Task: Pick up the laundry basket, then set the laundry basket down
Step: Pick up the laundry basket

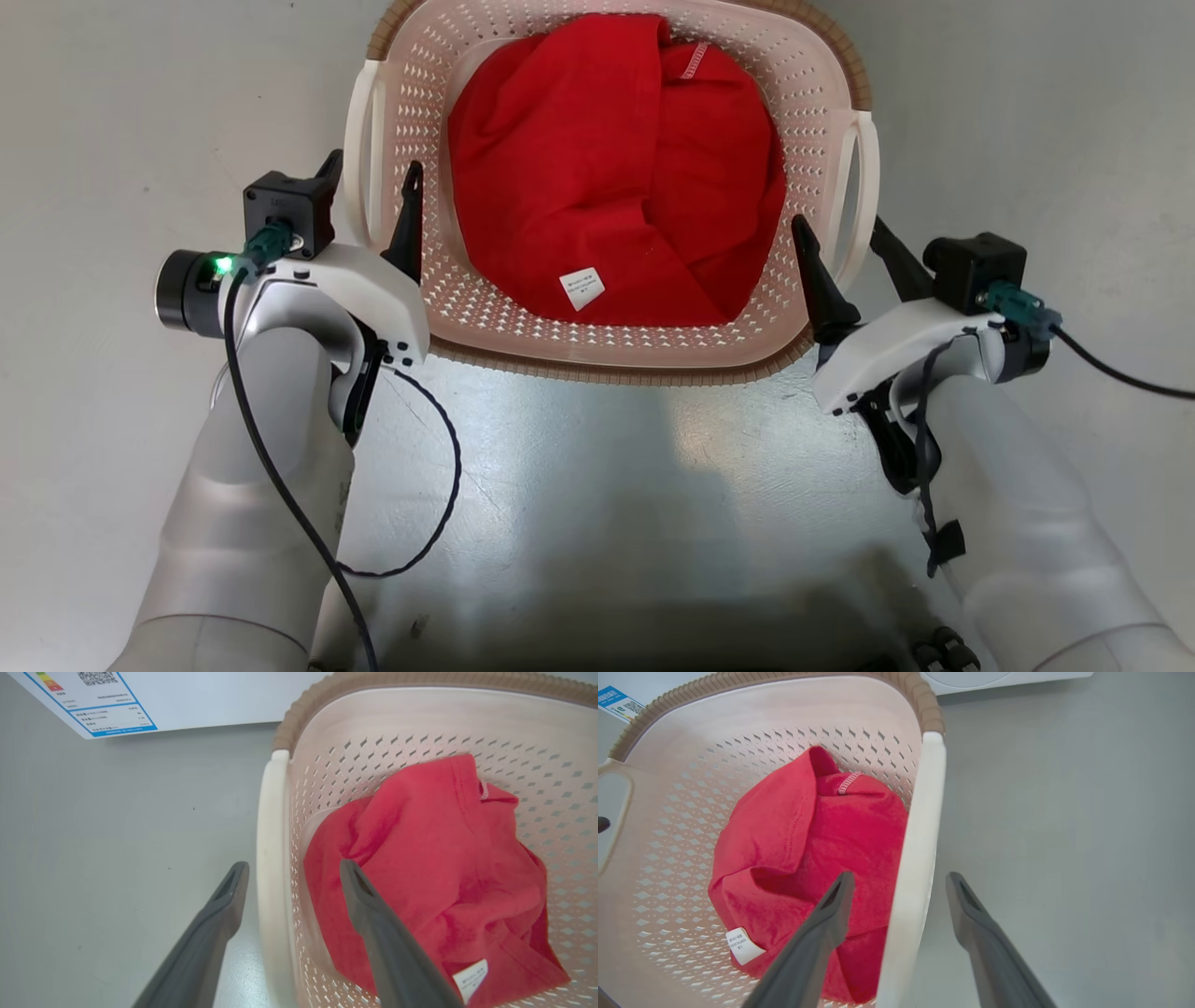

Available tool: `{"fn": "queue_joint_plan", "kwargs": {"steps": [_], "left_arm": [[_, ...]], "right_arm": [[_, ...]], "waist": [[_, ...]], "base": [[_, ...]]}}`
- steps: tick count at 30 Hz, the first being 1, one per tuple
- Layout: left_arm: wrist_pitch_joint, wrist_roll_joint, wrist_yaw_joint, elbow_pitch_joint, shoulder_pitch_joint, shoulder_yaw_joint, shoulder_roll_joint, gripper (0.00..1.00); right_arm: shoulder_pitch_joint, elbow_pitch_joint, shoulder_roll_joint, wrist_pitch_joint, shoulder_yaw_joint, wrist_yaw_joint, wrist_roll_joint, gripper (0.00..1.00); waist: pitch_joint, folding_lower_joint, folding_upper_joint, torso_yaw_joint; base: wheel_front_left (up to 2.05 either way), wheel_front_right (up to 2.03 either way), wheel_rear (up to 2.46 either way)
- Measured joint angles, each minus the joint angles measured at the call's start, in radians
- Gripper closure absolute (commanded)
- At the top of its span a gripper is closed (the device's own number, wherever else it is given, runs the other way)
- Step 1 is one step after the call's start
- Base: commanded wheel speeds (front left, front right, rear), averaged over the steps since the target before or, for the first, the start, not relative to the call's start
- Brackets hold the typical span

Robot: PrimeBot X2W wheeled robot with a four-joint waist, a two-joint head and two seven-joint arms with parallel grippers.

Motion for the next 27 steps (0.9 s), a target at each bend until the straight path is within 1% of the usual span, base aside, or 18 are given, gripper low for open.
{"fn": "queue_joint_plan", "kwargs": {"steps": [3, 7, 12, 22, 27], "left_arm": [[0.000, 0.000, 0.000, 0.013, -0.011, -0.005, 0.000, 0.00], [0.000, 0.001, -0.009, 0.074, -0.042, -0.029, -0.001, 0.00], [0.000, 0.001, -0.009, 0.130, -0.082, -0.043, -0.005, 0.00], [0.000, 0.001, -0.009, 0.175, -0.113, -0.062, -0.010, 0.00], [0.000, 0.000, -0.009, 0.193, -0.127, -0.072, -0.009, 0.00]], "right_arm": [[-0.022, 0.029, 0.000, 0.000, 0.018, 0.000, 0.029, 0.00], [-0.060, 0.092, -0.003, 0.000, 0.057, 0.000, 0.096, 0.00], [-0.093, 0.146, -0.003, 0.000, 0.089, 0.000, 0.128, 0.00], [-0.124, 0.167, -0.004, 0.000, 0.124, 0.000, 0.177, 0.00], [-0.141, 0.181, -0.005, 0.000, 0.133, 0.000, 0.182, 0.00]], "waist": [[0.003, 0.0000, 0.0000, 0.000], [0.014, 0.0000, 0.0000, 0.006], [0.019, 0.0000, 0.0000, 0.016], [0.027, 0.0000, 0.0000, 0.018], [0.031, 0.0000, 0.0000, 0.018]], "base": [[0.00, 0.00, 0.00], [0.00, 0.00, 0.00], [0.00, 0.00, 0.00], [0.00, 0.00, 0.00], [0.00, 0.00, 0.00]]}}
